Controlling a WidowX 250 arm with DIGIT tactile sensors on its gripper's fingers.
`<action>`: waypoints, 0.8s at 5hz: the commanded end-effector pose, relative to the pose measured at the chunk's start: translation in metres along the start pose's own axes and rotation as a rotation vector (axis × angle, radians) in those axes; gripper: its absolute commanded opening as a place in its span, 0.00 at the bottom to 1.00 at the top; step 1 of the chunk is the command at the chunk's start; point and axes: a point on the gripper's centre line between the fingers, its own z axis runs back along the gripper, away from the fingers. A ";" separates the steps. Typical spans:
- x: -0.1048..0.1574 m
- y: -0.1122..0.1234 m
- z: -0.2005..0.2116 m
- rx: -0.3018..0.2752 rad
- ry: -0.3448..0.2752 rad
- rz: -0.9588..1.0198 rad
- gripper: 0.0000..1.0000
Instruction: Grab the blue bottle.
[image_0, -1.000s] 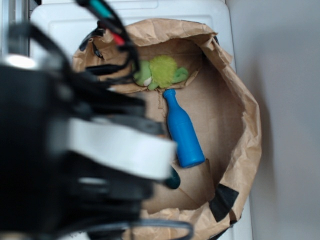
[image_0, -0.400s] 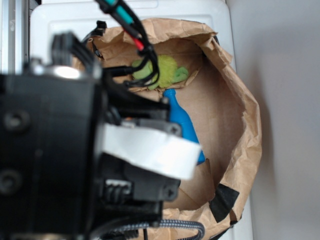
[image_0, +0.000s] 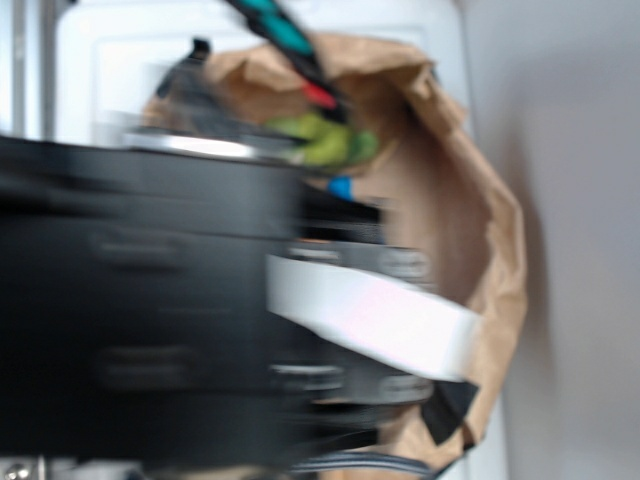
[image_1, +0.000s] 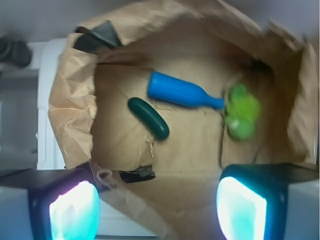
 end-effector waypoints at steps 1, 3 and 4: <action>0.048 0.031 -0.024 0.048 -0.032 -0.310 1.00; 0.065 0.033 -0.044 -0.075 -0.080 -0.472 1.00; 0.065 0.033 -0.044 -0.075 -0.080 -0.472 1.00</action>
